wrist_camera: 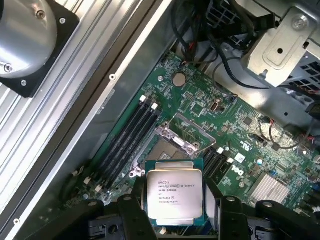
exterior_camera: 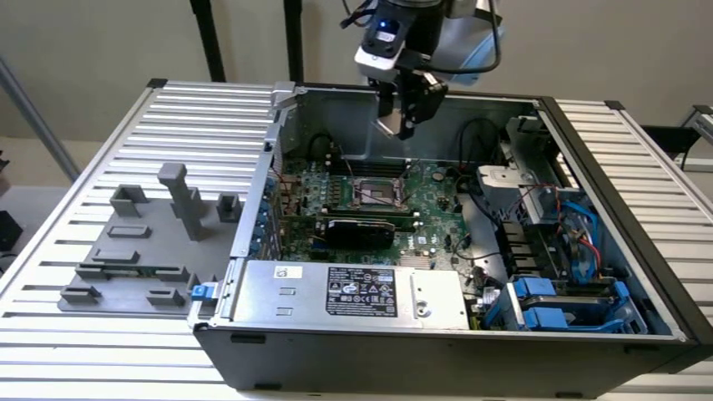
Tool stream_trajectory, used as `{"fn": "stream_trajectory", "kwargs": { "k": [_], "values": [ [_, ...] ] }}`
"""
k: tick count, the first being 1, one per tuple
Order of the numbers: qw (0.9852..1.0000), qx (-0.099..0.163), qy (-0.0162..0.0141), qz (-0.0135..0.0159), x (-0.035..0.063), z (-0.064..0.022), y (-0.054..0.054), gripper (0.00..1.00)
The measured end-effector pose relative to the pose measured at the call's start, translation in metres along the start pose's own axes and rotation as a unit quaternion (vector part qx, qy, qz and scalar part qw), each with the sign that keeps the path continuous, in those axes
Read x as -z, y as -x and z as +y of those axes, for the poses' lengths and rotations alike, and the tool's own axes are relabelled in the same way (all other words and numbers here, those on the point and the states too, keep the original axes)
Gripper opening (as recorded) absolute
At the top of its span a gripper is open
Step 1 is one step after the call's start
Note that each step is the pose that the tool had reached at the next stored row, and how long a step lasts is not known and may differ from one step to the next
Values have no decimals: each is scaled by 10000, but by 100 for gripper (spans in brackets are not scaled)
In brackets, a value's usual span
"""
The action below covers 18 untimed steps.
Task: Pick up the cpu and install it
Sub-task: 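Place the cpu into insertion slot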
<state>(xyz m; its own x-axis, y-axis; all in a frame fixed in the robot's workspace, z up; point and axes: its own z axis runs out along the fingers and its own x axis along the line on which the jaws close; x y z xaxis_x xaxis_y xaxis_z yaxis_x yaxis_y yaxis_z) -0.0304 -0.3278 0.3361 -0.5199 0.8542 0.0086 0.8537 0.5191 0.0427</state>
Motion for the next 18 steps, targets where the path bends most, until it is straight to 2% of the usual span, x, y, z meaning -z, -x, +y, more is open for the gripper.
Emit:
{"fn": "stream_trajectory", "kwargs": {
  "k": [5,9,12,14,18],
  "values": [
    [9989,-460,4,-20,-24,-1,0,55],
    [9966,-822,7,-35,-46,-2,0,55],
    [9940,-1089,10,-46,-63,-2,0,55],
    [9918,-1276,11,-55,-76,-3,1,55],
    [9866,-1632,14,-70,-103,-4,1,55]
  ]
}}
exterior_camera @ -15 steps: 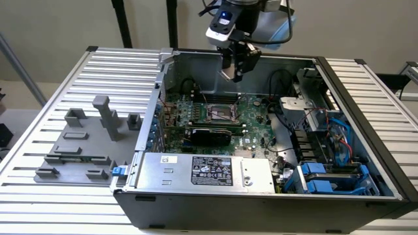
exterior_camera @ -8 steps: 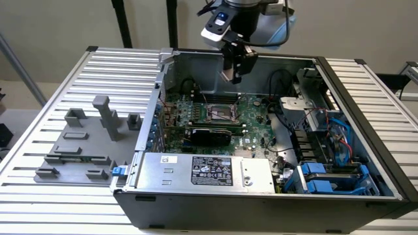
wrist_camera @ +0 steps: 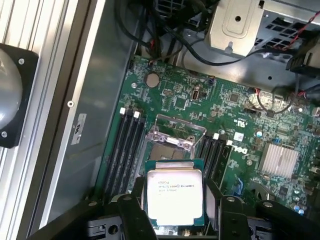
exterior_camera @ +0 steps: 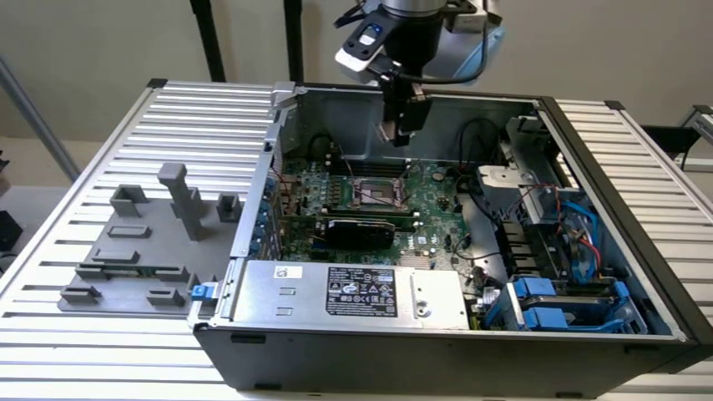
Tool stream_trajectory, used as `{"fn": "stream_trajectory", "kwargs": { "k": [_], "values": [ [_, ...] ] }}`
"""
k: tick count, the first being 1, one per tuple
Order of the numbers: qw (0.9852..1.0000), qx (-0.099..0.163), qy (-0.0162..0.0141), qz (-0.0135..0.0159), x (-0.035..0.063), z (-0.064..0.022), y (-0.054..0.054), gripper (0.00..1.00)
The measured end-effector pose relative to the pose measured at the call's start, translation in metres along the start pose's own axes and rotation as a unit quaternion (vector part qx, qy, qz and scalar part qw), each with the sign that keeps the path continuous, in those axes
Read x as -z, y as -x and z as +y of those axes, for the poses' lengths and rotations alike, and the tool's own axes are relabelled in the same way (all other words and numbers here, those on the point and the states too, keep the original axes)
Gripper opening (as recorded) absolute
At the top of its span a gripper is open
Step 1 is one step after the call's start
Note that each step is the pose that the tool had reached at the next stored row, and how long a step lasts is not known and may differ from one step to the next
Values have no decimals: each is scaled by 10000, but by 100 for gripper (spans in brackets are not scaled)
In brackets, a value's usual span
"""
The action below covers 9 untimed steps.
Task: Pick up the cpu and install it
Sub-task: 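Place the cpu into insertion slot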
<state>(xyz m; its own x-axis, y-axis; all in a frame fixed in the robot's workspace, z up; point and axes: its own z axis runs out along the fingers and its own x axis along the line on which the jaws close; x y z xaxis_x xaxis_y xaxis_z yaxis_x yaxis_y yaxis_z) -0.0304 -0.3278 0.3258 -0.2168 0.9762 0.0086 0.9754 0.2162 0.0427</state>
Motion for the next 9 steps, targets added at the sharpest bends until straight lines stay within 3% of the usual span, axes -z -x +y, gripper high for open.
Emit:
{"fn": "stream_trajectory", "kwargs": {
  "k": [5,9],
  "values": [
    [9990,-454,4,-20,-41,-2,0,55],
    [9967,-816,7,-35,-87,-4,1,55]
  ]
}}
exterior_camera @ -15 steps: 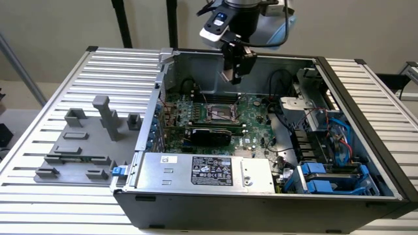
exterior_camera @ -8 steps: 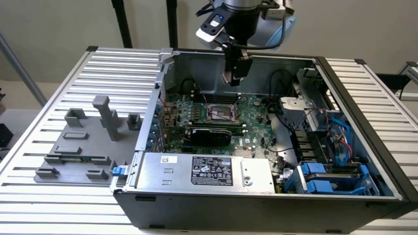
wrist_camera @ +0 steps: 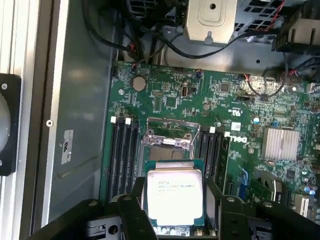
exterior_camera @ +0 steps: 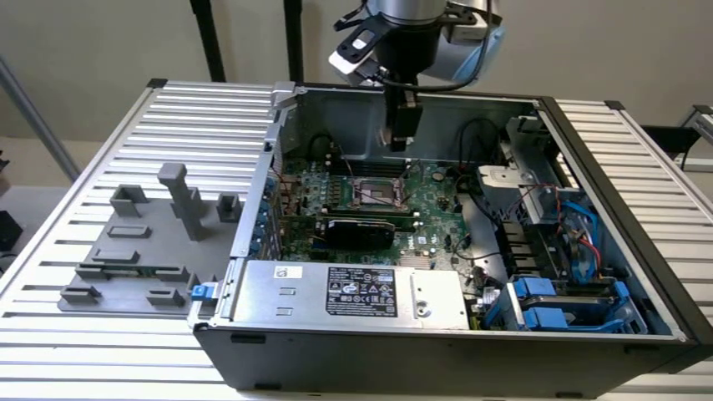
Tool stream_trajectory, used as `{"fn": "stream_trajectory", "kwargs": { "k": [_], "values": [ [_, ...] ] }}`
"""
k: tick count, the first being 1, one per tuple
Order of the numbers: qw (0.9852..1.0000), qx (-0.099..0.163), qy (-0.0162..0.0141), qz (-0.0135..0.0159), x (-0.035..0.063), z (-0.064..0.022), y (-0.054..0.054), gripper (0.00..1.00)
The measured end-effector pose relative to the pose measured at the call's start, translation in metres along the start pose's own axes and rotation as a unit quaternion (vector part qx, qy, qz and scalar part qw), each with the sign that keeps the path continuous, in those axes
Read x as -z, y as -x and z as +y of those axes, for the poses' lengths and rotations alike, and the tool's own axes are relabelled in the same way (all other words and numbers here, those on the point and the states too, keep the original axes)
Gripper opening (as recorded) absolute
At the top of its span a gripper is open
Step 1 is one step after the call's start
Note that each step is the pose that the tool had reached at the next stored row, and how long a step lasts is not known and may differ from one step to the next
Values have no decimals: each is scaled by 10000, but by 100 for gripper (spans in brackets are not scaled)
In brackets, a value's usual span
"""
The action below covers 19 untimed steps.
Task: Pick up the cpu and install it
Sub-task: 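Place the cpu into insertion slot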
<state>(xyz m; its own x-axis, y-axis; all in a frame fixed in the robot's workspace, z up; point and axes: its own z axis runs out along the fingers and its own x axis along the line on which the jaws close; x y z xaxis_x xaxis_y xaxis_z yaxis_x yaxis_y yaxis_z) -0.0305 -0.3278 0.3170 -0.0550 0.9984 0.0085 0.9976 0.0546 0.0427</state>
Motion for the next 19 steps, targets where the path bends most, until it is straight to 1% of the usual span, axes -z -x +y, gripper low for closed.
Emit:
{"fn": "stream_trajectory", "kwargs": {
  "k": [2,4,7,10,11,19],
  "values": [
    [9998,-182,2,-7,-33,-1,0,55],
    [9993,-365,3,-15,-70,-3,0,55],
    [9987,-508,5,-25,-123,-25,0,55],
    [9987,-518,7,-28,-173,-119,-6,55],
    [9987,-518,8,-28,-191,-132,-7,55],
    [9987,-517,14,-28,-337,-140,-9,55]
  ]
}}
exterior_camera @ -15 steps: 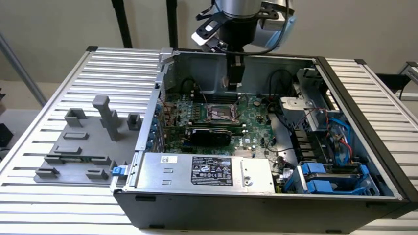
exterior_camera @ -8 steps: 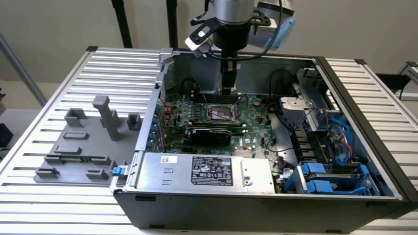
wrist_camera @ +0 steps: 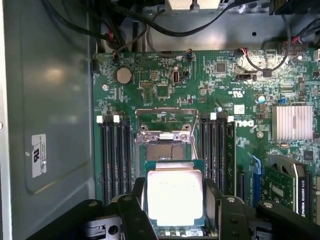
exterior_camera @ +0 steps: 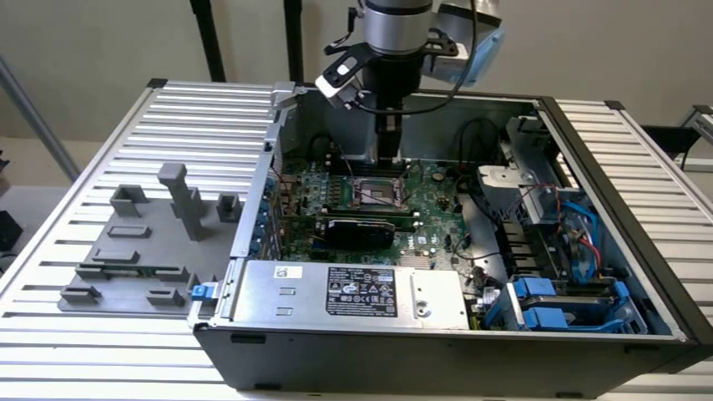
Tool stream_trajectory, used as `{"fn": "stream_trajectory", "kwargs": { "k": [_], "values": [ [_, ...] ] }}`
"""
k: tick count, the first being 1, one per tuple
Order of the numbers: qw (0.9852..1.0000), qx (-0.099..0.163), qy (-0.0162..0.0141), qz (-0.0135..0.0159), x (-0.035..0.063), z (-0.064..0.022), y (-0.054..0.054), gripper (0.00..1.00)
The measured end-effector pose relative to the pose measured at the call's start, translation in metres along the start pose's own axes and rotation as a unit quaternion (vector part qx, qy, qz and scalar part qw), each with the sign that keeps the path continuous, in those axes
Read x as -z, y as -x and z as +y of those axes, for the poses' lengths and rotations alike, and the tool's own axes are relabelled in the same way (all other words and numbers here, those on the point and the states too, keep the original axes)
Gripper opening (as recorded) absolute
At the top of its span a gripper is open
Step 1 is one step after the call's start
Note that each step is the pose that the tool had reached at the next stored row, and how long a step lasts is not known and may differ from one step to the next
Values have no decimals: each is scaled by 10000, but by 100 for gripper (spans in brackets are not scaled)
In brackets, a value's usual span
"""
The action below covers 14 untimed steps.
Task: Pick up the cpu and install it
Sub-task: 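Place the cpu into insertion slot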
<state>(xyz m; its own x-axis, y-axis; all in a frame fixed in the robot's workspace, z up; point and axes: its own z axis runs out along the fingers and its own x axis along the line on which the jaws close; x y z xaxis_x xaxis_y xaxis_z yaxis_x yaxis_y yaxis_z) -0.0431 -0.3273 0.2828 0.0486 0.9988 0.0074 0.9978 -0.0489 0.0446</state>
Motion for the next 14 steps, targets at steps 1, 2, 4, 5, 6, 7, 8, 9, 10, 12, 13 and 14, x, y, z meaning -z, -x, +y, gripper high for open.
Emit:
{"fn": "stream_trajectory", "kwargs": {
  "k": [1,2,4,5,6,7,8,9,10,12,13,14],
  "values": [
    [10000,0,1,0,-18,-1,-3,55],
    [10000,2,3,0,-36,-2,-6,55],
    [10000,8,4,1,-72,-4,-13,55],
    [10000,8,4,1,-91,-5,-16,55],
    [10000,9,4,0,-109,-5,-19,55],
    [10000,10,4,0,-127,-6,-21,55],
    [10000,10,4,1,-146,-7,-25,55],
    [10000,10,4,1,-164,-8,-29,55],
    [10000,10,5,1,-181,-10,-33,55],
    [10000,13,4,0,-218,-12,-49,55],
    [10000,17,5,0,-249,-14,-68,55],
    [10000,17,6,2,-268,-16,-77,55]
  ]
}}
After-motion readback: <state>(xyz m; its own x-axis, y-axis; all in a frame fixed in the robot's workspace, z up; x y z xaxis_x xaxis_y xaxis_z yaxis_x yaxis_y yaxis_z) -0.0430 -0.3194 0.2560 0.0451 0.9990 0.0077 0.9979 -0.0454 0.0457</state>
